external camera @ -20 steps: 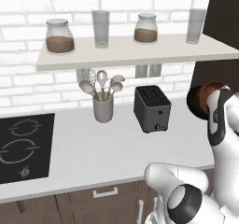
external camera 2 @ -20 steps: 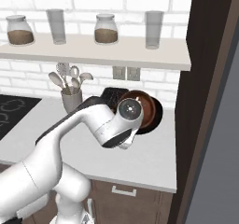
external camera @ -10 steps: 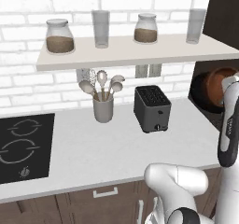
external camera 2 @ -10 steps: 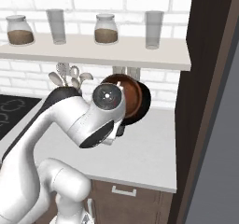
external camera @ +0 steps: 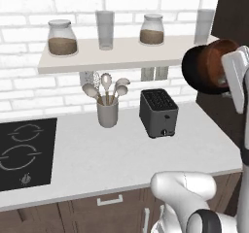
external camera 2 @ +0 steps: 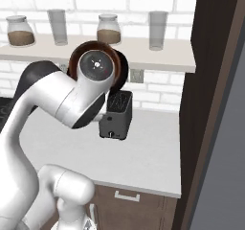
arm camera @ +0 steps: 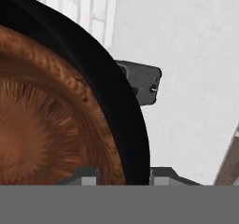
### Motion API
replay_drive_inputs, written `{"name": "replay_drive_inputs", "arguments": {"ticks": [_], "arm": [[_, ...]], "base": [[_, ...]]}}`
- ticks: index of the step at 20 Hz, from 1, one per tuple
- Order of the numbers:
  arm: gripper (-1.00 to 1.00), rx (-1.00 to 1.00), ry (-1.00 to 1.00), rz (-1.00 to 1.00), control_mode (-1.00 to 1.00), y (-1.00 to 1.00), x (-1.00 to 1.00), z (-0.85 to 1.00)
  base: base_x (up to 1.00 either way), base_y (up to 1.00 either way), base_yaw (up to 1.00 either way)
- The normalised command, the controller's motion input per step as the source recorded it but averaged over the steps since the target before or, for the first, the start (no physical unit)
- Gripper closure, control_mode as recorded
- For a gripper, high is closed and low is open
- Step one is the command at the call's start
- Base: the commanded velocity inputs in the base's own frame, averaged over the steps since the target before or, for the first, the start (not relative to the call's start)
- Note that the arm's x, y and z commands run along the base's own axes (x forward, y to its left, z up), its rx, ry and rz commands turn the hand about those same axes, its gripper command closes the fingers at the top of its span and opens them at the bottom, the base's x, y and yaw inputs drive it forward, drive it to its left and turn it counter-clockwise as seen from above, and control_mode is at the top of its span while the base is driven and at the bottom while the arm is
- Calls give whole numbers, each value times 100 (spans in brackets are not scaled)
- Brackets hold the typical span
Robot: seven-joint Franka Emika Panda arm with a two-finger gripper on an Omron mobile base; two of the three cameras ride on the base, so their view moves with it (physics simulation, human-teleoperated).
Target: Pick up the bowls on the counter and stack them on top of one another in the open cabinet. Place the smaller bowl on top of the larger bowl.
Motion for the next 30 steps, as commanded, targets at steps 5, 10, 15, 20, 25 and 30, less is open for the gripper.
{"name": "replay_drive_inputs", "arguments": {"ticks": [5,10,15,20,25,30], "arm": [[100,-2,1,19,-100,45,16,48],[100,-8,1,4,-100,65,51,16],[100,-2,-3,0,-100,46,57,0],[100,0,-2,0,-100,29,60,2],[100,0,3,1,-100,20,62,16],[100,0,2,2,-100,12,62,16]], "base": [[0,0,0],[0,0,0],[0,0,0],[0,0,0],[0,0,0],[0,0,0]]}}
